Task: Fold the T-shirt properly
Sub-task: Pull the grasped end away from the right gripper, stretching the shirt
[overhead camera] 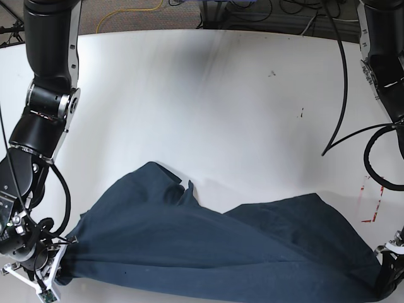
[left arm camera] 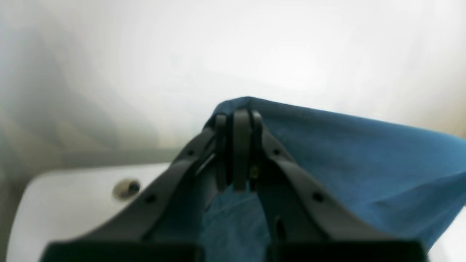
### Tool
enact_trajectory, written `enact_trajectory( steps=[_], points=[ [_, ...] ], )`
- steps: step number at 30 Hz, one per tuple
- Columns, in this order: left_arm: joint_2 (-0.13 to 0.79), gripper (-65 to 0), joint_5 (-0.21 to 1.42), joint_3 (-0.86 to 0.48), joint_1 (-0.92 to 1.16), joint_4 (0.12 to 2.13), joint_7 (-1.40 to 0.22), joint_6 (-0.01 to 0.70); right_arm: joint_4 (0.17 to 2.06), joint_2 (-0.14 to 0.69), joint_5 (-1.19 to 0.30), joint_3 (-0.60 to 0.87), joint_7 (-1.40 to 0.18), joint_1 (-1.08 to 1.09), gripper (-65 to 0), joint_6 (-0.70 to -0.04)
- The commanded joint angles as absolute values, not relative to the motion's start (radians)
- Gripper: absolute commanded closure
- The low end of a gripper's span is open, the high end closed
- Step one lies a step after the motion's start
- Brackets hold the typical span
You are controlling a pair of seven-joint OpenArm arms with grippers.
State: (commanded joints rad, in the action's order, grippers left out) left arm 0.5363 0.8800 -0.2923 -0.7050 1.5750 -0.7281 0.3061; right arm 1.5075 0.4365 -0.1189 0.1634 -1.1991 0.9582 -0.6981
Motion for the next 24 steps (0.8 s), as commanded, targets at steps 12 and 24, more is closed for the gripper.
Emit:
enact_trajectory(
  steps=[12,24],
  points=[
    [0.539,0.0,0.881,-0.292,-0.682,1.581,-0.73,0.306,1.515,0.46,-0.12,0.171,-1.214,0.938,0.0,-0.698],
    [0.538,0.0,0.937,-0.269,-0.423,1.644,-0.73,0.306,1.801,0.404,-0.119,0.305,-1.222,0.538,0.0,-0.698]
  ],
)
